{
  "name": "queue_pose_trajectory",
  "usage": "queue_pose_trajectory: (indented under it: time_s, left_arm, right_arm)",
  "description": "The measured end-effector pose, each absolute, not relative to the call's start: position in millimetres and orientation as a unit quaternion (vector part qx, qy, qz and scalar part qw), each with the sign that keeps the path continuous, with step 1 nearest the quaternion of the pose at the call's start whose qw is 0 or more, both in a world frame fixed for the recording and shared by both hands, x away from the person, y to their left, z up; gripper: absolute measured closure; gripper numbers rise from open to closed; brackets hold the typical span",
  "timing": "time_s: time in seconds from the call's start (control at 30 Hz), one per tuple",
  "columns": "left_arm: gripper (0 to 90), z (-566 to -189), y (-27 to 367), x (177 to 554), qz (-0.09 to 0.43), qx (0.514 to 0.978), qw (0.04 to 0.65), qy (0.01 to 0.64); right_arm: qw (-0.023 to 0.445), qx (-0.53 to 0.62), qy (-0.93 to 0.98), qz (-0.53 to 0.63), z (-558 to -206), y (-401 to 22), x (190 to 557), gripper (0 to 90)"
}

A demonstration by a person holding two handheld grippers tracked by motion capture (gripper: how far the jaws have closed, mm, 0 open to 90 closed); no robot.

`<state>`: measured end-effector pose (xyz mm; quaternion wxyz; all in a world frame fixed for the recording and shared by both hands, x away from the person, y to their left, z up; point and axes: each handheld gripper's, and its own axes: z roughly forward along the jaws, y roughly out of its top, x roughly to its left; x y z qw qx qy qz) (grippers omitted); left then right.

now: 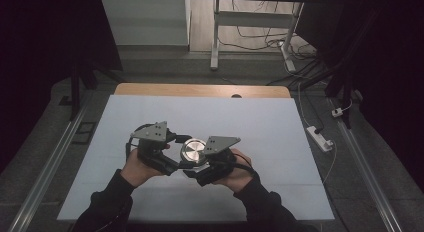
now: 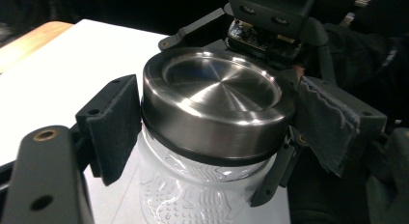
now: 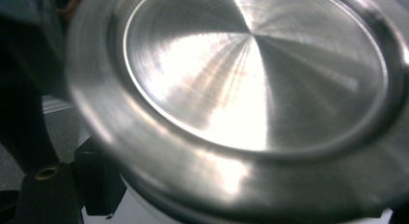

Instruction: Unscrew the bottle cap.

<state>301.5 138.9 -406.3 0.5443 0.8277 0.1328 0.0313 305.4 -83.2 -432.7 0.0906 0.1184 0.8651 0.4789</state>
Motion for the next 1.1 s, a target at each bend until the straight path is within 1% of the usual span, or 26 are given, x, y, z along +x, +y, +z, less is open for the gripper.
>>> queue_pose_trajectory:
  time_s: [0.07,0.23,0.3,0.37,0.4,0.43,0.47,0.53,0.63,0.67,0.7,0.8,0.87,0.97,1.03,1.1]
  left_arm:
    - [19.1,-407,136,300,0.044,0.826,0.542,0.15]
    - [19.0,-410,120,291,0.093,0.812,0.529,0.227]
    - [18.9,-410,117,290,0.101,0.81,0.526,0.238]
    - [18.3,-409,116,292,0.097,0.815,0.524,0.227]
    - [17.0,-407,120,295,0.077,0.814,0.532,0.218]
    - [13.6,-407,120,295,0.077,0.814,0.532,0.218]
    - [13.6,-405,125,297,0.06,0.81,0.543,0.213]
    - [10.1,-402,137,302,0.027,0.803,0.563,0.193]
    - [11.2,-401,150,305,0.005,0.808,0.57,0.153]
    - [11.8,-402,151,305,0.002,0.821,0.558,0.122]
    - [12.0,-402,151,305,0.002,0.821,0.558,0.122]
    - [12.9,-406,147,304,-0.006,0.838,0.539,0.089]
    - [13.7,-407,144,304,-0.003,0.843,0.53,0.086]
    - [18.5,-408,143,302,0.005,0.845,0.528,0.083]
    - [18.6,-409,142,302,0.009,0.846,0.527,0.087]
    - [18.7,-410,139,301,0.023,0.843,0.527,0.106]
  right_arm:
    - [0.094,0.128,0.864,0.477,-434,-83,307,15.4]
    - [0.115,0.169,0.86,0.468,-437,-85,312,15.4]
    - [0.117,0.177,0.859,0.466,-438,-86,314,15.4]
    - [0.12,0.184,0.858,0.464,-439,-87,315,15.5]
    - [0.117,0.179,0.859,0.466,-438,-87,315,15.4]
    - [0.117,0.179,0.859,0.466,-438,-87,315,15.4]
    - [0.113,0.171,0.859,0.469,-437,-88,314,15.4]
    - [0.103,0.149,0.861,0.475,-434,-87,310,15.4]
    - [0.088,0.113,0.864,0.483,-430,-83,303,15.4]
    - [0.085,0.107,0.864,0.484,-429,-82,302,15.4]
    - [0.085,0.107,0.864,0.484,-429,-82,302,15.4]
    - [0.075,0.092,0.87,0.478,-430,-79,298,15.4]
    - [0.073,0.088,0.873,0.473,-432,-77,297,15.4]
    - [0.072,0.088,0.876,0.468,-435,-75,297,15.4]
    - [0.074,0.088,0.878,0.465,-435,-75,298,15.4]
    - [0.078,0.099,0.877,0.464,-436,-75,299,15.4]
